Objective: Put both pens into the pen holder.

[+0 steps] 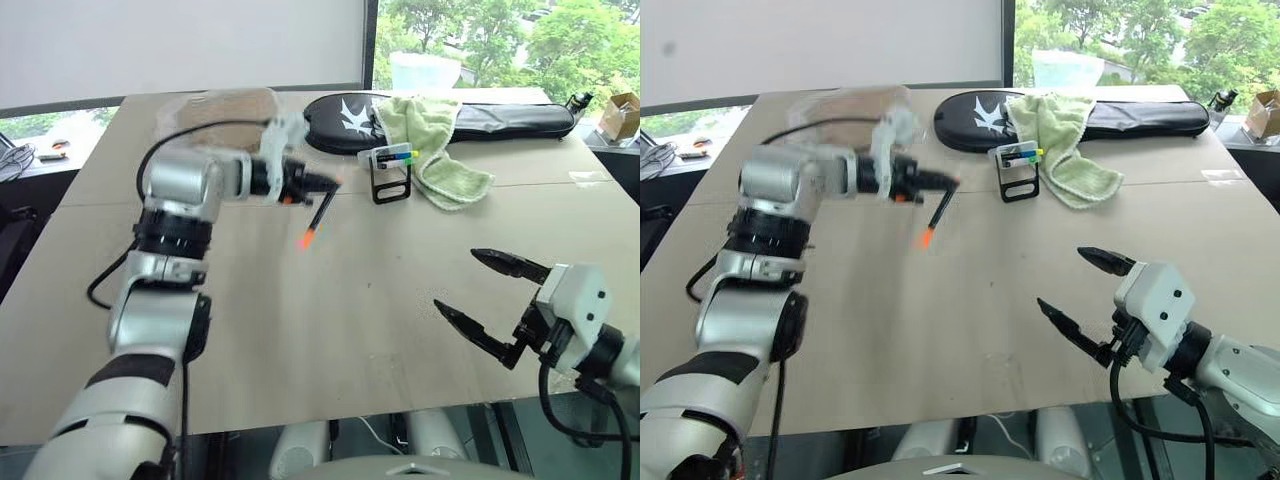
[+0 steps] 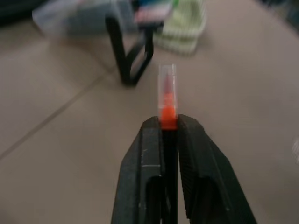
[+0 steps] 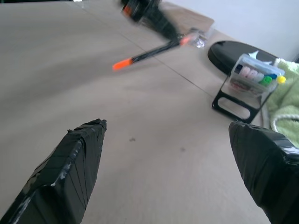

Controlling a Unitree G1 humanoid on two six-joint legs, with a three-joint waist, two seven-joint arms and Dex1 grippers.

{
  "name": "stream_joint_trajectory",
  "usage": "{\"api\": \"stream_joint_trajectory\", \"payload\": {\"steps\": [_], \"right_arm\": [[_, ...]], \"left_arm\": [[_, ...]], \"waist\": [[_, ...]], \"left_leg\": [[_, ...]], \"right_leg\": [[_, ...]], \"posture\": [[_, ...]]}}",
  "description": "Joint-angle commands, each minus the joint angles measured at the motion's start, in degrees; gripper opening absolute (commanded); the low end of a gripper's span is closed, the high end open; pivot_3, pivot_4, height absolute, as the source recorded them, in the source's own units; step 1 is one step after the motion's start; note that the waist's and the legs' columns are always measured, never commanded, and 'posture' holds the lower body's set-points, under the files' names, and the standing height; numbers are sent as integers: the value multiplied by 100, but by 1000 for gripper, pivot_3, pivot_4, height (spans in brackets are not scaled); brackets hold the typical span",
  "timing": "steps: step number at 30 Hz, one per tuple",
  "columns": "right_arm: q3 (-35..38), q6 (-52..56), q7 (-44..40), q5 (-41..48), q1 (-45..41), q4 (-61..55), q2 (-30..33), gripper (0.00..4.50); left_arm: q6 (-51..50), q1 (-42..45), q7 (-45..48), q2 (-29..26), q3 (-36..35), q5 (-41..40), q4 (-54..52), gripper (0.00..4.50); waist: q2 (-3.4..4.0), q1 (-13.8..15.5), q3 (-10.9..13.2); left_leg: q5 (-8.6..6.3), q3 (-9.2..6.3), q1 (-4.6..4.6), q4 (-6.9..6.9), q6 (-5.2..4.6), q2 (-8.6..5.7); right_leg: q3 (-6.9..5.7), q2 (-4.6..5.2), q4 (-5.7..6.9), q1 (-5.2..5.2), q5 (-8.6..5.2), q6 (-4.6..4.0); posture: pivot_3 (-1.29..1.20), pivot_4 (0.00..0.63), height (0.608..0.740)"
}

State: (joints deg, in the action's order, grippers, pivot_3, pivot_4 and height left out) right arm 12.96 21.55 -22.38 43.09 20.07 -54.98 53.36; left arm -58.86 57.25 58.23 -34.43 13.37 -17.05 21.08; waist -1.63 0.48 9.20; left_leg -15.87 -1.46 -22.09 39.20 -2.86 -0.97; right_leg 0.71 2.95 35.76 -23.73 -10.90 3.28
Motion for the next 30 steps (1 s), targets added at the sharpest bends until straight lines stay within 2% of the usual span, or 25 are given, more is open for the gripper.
{"api": "stream_joint_trajectory", "payload": {"steps": [1,4,6,7,8,13,14,15,17,21,29,30], "right_arm": [[-71,83,-83,-106,-130,-93,-120,4500],[-156,189,-53,-219,-142,-213,-266,4500],[-178,246,-35,-303,-102,-298,-372,4500],[-211,278,-6,-366,-90,-335,-420,4500],[-246,317,26,-423,-83,-371,-468,4500],[-408,240,245,-639,156,-502,-646,4500],[-441,207,276,-672,190,-502,-659,4500],[-485,175,313,-712,216,-502,-682,4500],[-585,134,376,-791,237,-502,-718,4500],[-868,110,531,-980,174,-502,-830,4500],[-1010,-40,700,-1146,323,-502,-885,4500],[-1024,-48,720,-1156,318,-502,-887,4500]], "left_arm": [[759,-72,443,-184,604,421,-193,163],[1271,-142,773,-177,1169,800,71,163],[1561,-123,906,-108,1369,1008,347,955],[1701,-108,962,-56,1434,1087,510,982],[1840,-86,1014,-4,1483,1165,674,1614],[2510,172,1346,45,1797,1710,1267,3831],[2583,275,1397,43,1857,1820,1356,4258],[2577,427,1427,43,2001,2017,1458,4431],[2569,699,1577,75,2263,2337,1633,4431],[2626,1267,2732,316,3053,2943,2141,4431],[2757,1455,2811,856,3411,3819,2902,4431],[2794,1420,2739,900,3390,3887,2934,3928]], "waist": [[0,41,0],[0,61,0],[0,48,0],[0,42,0],[0,34,0],[5,58,-4],[4,63,-4],[3,60,-4],[2,37,-3],[-1,18,-1],[7,26,-8],[7,22,-9]], "left_leg": [[0,2,0,1,0,0],[0,5,-1,2,0,-10],[0,7,-5,2,-1,-12],[0,9,-5,2,-1,-12],[0,8,-7,1,-1,-12],[0,4,-4,2,-2,-10],[0,5,-1,3,-2,-10],[0,4,0,7,-3,-10],[2,6,1,16,-4,-10],[2,20,6,16,-5,-6],[-15,23,-5,4,-28,-3],[-16,24,-3,4,-29,-4]], "right_leg": [[1,0,-1,0,-1,-4],[4,12,-3,0,-1,-11],[6,13,-8,0,-1,-11],[8,14,-9,-1,-1,-11],[8,13,-9,-3,-1,-11],[2,9,-2,-1,-6,-2],[2,9,-2,1,-9,3],[2,9,-2,2,-13,10],[5,7,-1,4,-12,9],[17,1,4,2,-12,9],[21,-4,-2,-8,-21,17],[22,-3,-3,-6,-27,27]], "posture": [[0,150,740],[0,150,740],[0,150,740],[0,150,740],[0,150,740],[0,150,740],[0,150,740],[0,150,740],[0,150,740],[0,150,740],[0,150,740],[0,150,740]]}}
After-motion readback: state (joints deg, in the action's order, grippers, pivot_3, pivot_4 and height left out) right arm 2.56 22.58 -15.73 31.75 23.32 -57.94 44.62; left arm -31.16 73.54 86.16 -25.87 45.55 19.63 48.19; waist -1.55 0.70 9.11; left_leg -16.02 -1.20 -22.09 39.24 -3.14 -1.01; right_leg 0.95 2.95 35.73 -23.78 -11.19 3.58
